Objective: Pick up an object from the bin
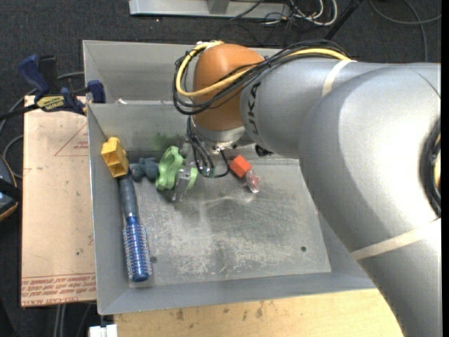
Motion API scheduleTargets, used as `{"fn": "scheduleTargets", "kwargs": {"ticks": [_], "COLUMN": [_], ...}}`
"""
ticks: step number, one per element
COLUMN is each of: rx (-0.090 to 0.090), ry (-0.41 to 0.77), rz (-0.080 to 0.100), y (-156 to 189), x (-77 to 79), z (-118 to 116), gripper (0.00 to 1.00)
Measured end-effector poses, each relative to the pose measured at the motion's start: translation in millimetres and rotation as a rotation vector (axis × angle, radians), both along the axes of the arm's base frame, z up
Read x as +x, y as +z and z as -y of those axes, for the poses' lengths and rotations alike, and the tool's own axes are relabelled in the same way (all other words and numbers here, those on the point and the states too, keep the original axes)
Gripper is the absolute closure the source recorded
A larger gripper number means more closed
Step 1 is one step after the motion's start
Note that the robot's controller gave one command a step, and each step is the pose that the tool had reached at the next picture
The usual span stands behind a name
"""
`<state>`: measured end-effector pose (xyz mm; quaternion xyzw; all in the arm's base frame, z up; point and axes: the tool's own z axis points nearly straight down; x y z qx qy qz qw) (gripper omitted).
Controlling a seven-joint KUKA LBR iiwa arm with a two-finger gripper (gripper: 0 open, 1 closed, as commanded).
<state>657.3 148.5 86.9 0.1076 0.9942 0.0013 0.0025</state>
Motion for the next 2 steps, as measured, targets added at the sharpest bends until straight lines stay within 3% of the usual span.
{"fn": "scheduleTargets", "kwargs": {"ticks": [1, 2], "rx": [-0.001, -0.001], "ry": [0.001, 0.141], "rz": [-0.002, 0.006], "y": [-2, 122], "x": [-0.4, -5.0], "z": [0, 2], "gripper": [1.00, 1.00]}}
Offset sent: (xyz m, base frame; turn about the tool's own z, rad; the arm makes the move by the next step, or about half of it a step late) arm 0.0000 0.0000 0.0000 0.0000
